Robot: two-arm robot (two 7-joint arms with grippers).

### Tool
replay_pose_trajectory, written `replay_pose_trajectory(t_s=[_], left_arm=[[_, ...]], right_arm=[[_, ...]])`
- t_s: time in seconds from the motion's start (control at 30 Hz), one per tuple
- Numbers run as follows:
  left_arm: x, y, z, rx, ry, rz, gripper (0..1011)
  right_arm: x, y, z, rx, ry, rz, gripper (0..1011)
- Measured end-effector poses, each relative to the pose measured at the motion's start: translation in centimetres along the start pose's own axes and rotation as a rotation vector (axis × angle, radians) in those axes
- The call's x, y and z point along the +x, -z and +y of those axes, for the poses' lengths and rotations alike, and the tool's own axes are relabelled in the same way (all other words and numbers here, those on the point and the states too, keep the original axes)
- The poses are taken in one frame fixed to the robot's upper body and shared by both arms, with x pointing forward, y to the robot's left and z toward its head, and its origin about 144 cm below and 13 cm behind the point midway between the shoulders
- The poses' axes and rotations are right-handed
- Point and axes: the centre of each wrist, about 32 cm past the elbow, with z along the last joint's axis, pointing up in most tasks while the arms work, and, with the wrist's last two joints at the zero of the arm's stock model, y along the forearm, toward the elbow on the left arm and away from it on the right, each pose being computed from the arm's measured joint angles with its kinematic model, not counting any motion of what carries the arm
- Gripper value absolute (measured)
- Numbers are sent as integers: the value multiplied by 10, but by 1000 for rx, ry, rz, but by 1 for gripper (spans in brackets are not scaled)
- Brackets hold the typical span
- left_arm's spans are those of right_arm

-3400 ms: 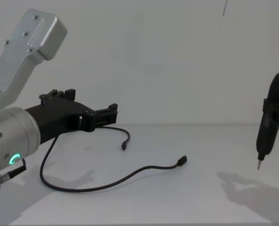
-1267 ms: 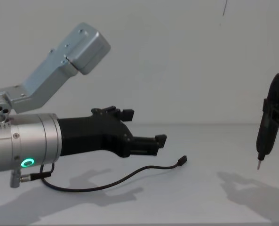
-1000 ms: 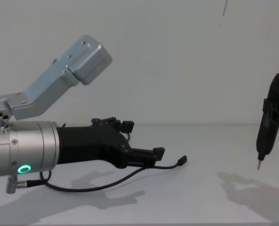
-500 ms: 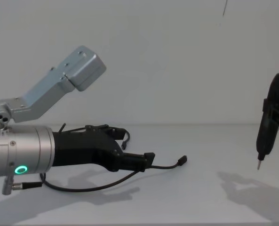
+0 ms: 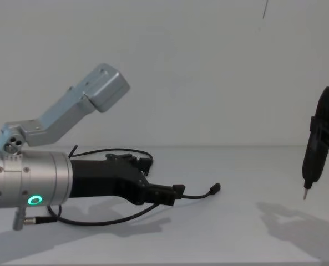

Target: Pick up the data cable with the one hand.

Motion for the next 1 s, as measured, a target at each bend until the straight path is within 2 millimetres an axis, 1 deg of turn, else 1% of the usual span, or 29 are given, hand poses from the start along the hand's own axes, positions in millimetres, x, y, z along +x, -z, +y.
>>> replay_pose_trajectory(t_s=[0.5, 1.0], left_arm=[[-4, 7, -19, 27, 40, 10, 1002], [-7, 14, -25, 43, 30, 9, 1002]], right_arm=[[0, 0, 0, 0, 0, 0, 269], [0, 0, 0, 0, 0, 0, 269]])
